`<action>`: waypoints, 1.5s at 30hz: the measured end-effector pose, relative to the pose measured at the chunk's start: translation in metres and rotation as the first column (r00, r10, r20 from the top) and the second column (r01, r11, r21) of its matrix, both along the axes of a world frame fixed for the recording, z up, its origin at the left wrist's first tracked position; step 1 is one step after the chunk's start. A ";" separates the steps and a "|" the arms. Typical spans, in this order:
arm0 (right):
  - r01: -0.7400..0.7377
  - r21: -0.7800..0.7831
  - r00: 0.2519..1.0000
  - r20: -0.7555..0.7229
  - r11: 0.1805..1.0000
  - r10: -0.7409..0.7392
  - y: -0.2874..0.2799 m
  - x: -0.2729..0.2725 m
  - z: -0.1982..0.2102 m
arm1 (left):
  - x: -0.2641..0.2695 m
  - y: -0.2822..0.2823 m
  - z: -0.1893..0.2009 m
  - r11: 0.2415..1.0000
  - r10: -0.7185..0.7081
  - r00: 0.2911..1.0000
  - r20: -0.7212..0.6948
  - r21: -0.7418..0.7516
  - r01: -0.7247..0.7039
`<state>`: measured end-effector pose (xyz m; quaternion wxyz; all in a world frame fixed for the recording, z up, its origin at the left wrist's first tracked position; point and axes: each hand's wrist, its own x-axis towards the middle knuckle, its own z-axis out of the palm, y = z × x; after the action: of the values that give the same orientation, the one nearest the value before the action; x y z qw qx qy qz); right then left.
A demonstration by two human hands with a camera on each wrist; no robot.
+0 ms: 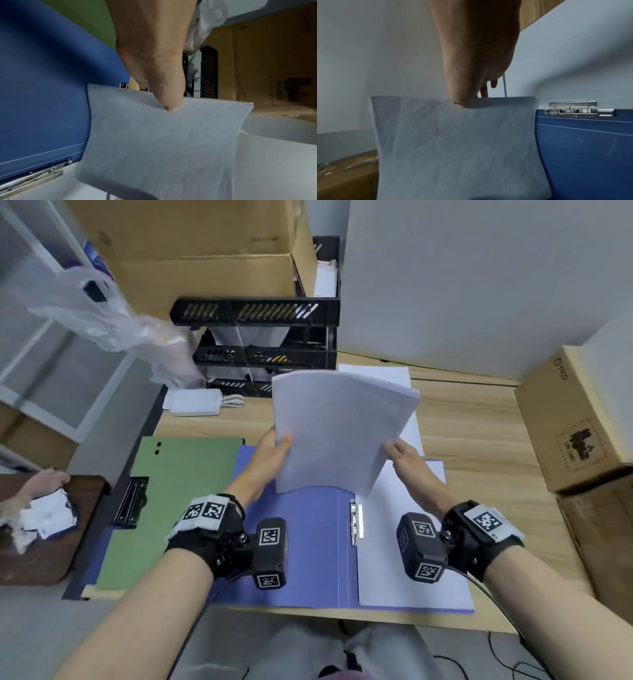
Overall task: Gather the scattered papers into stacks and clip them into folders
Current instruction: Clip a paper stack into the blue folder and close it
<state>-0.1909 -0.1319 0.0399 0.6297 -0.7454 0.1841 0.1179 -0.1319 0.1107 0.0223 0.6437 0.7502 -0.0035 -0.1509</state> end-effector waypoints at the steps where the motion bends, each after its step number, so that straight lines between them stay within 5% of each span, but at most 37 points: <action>1: 0.016 -0.019 1.000 0.024 1.000 -0.016 0.003 0.003 0.004 | 0.001 0.001 0.006 1.000 0.006 1.000 0.008 0.005 -0.006; 7: 0.046 -0.061 0.998 0.047 0.997 -0.043 0.018 0.018 0.014 | 0.005 0.015 0.026 0.993 0.115 0.993 -0.022 -0.024 -0.115; 13: -0.048 -0.045 0.976 -0.214 0.998 0.037 0.041 -0.003 -0.042 | -0.021 0.050 -0.030 0.988 0.074 0.943 -0.324 0.152 -0.025; 18: -0.104 -0.020 0.916 -0.392 0.994 0.088 0.054 -0.030 -0.085 | -0.050 0.072 -0.058 0.971 0.097 0.897 -0.431 0.238 0.009; 39: -0.012 -0.015 0.861 -0.509 1.000 0.003 0.071 -0.026 -0.116 | -0.043 0.083 -0.083 0.948 0.097 0.887 -0.452 0.314 0.057; 45: 0.035 0.026 0.907 -0.420 0.999 -0.021 0.071 -0.019 -0.108 | -0.036 0.080 -0.080 0.962 0.192 0.888 -0.417 0.261 -0.086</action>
<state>-0.2097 -0.0611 -0.0679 0.5893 -0.6896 0.3237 0.2691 -0.1678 0.1909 -0.0579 0.5438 0.7660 0.2133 -0.2683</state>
